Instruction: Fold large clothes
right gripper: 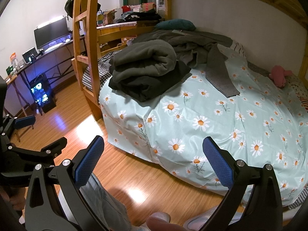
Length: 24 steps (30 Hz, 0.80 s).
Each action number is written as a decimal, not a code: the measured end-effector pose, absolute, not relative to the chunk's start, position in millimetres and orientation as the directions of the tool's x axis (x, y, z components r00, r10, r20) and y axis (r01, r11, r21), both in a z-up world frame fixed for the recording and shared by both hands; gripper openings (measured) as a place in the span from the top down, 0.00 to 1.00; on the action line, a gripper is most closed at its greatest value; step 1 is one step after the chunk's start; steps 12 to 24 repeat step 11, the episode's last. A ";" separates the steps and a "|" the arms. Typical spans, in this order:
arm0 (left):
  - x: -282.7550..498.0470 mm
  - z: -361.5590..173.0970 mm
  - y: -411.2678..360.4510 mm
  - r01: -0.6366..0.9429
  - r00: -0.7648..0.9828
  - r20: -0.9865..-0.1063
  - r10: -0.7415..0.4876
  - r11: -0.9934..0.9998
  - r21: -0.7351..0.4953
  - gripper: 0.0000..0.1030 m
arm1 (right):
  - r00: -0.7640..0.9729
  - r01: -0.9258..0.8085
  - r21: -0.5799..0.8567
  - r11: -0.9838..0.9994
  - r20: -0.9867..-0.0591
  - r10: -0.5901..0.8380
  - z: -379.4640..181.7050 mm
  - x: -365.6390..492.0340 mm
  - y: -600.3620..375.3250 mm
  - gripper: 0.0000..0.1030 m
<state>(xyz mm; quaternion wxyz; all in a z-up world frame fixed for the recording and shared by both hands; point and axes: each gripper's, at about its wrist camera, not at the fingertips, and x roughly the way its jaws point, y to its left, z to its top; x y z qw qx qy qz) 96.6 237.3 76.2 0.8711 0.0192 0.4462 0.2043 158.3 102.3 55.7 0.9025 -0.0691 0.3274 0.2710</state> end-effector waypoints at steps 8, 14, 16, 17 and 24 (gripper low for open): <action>96.3 79.3 234.6 -0.332 0.528 -0.763 0.374 0.917 0.220 0.04 | 0.645 -0.526 0.057 0.849 -0.624 0.441 55.6 161.9 98.2 0.02; 97.1 79.2 236.0 -0.329 0.524 -0.768 0.367 0.919 0.215 0.04 | 0.644 -0.528 0.056 0.847 -0.624 0.443 56.8 163.0 97.3 0.02; 97.1 79.2 236.0 -0.329 0.524 -0.768 0.367 0.919 0.215 0.04 | 0.644 -0.528 0.056 0.847 -0.624 0.443 56.8 163.0 97.3 0.02; 97.1 79.2 236.0 -0.329 0.524 -0.768 0.367 0.919 0.215 0.04 | 0.644 -0.528 0.056 0.847 -0.624 0.443 56.8 163.0 97.3 0.02; 97.1 79.2 236.0 -0.329 0.524 -0.768 0.367 0.919 0.215 0.04 | 0.644 -0.528 0.056 0.847 -0.624 0.443 56.8 163.0 97.3 0.02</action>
